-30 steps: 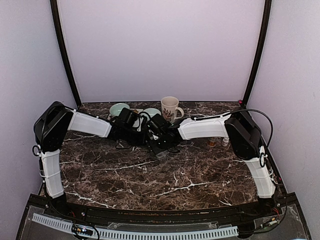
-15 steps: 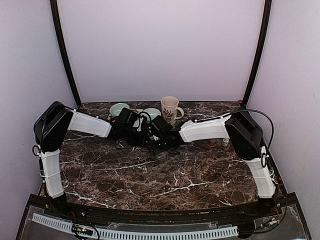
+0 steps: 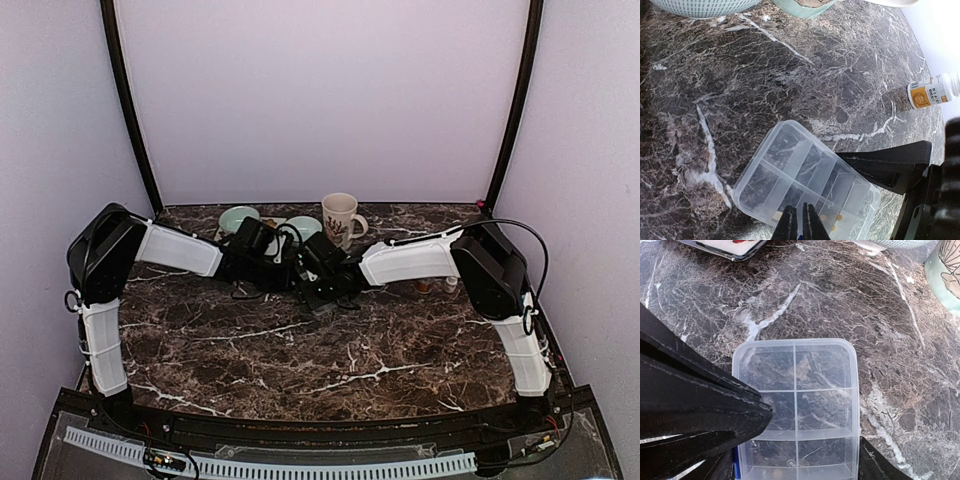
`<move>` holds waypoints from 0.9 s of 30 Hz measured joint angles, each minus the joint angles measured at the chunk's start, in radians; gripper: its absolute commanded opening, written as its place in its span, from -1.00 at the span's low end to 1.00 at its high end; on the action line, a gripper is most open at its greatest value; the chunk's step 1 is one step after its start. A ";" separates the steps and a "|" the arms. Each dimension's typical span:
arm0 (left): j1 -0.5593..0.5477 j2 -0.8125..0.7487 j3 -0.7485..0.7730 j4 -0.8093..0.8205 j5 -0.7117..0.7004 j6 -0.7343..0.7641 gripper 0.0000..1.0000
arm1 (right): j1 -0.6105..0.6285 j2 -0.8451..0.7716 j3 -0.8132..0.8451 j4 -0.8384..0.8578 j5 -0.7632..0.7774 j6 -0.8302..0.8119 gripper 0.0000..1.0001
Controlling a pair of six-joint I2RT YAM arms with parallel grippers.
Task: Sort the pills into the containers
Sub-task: Close the lid of the pill container.
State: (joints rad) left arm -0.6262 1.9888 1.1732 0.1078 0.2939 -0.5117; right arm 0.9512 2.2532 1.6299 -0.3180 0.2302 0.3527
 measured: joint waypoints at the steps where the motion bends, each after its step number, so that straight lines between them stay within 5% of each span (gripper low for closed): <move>1: 0.000 -0.002 -0.005 0.008 -0.002 -0.002 -0.85 | 0.000 0.000 0.000 0.000 0.000 0.000 -0.22; 10: 0.000 -0.027 -0.056 0.061 -0.029 -0.024 -0.79 | 0.000 -0.002 -0.002 -0.002 0.005 -0.014 -0.42; 18: 0.000 -0.029 -0.063 0.076 -0.037 -0.032 -0.79 | 0.000 -0.012 -0.014 -0.002 -0.009 -0.039 0.50; 27: 0.000 -0.029 -0.063 0.076 -0.037 -0.032 -0.79 | -0.003 -0.037 -0.036 -0.037 -0.021 -0.059 0.89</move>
State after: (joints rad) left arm -0.6262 1.9602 1.1099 0.1841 0.2569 -0.5442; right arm 0.9482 2.2166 1.5940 -0.3550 0.2089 0.2939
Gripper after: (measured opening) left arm 0.104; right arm 0.878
